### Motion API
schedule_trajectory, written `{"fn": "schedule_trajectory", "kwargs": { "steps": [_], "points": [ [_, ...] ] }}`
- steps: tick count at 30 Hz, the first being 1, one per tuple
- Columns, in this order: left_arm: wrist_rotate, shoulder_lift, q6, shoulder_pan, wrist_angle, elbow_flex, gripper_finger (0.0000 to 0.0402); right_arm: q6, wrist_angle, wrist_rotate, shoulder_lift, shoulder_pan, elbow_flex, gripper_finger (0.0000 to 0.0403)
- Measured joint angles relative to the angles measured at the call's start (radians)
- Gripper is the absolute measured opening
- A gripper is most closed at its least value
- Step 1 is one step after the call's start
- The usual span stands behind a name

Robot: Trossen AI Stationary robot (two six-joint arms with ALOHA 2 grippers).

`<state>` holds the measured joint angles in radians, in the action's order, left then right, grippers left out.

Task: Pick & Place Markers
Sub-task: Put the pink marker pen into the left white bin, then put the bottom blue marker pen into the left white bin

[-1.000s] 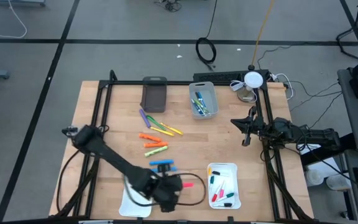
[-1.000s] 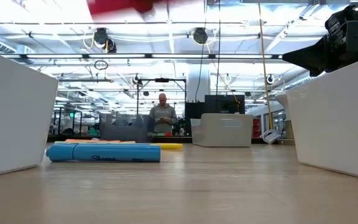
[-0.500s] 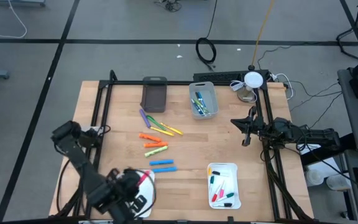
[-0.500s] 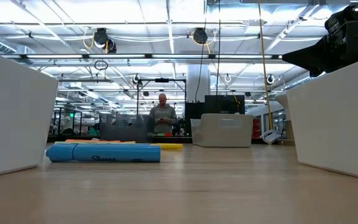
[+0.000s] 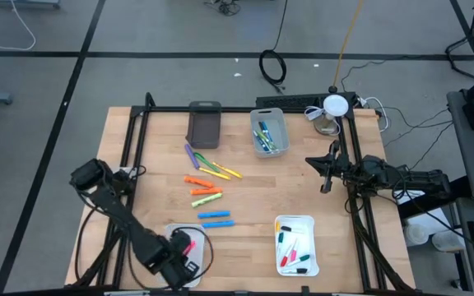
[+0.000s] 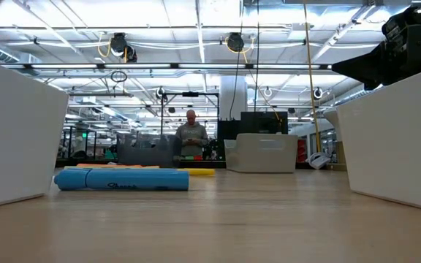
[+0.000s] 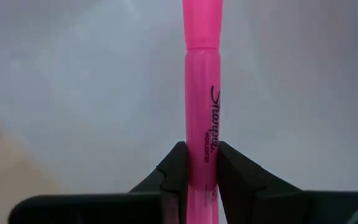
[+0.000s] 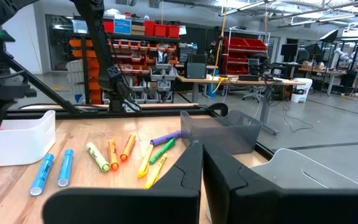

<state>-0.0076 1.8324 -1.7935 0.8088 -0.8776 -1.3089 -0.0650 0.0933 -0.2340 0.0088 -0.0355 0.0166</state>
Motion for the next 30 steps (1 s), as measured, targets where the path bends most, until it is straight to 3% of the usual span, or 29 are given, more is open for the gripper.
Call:
{"fn": "schedule_trajectory", "kwargs": {
  "steps": [5, 14, 19, 23, 30],
  "points": [
    [0.008, -0.001, 0.138, -0.050, 0.043, 0.001, 0.0072, 0.000, 0.000, 0.000, 0.000, 0.000, 0.000, 0.0000],
    [0.055, -0.011, 0.203, -0.068, 0.037, -0.006, 0.0182, 0.000, 0.000, 0.000, 0.000, 0.000, 0.000, 0.0000],
    [0.050, -0.032, 0.202, -0.064, 0.009, -0.007, 0.0213, 0.000, 0.000, 0.000, 0.000, 0.000, 0.000, 0.0000],
    [-0.013, -0.078, 0.209, -0.058, -0.012, -0.007, 0.0218, 0.000, 0.000, 0.000, 0.000, 0.000, 0.000, 0.0000],
    [-0.288, -0.221, 0.348, -0.038, -0.016, -0.007, 0.0204, 0.000, 0.002, 0.000, 0.000, 0.000, 0.000, 0.0000]
  ]
}}
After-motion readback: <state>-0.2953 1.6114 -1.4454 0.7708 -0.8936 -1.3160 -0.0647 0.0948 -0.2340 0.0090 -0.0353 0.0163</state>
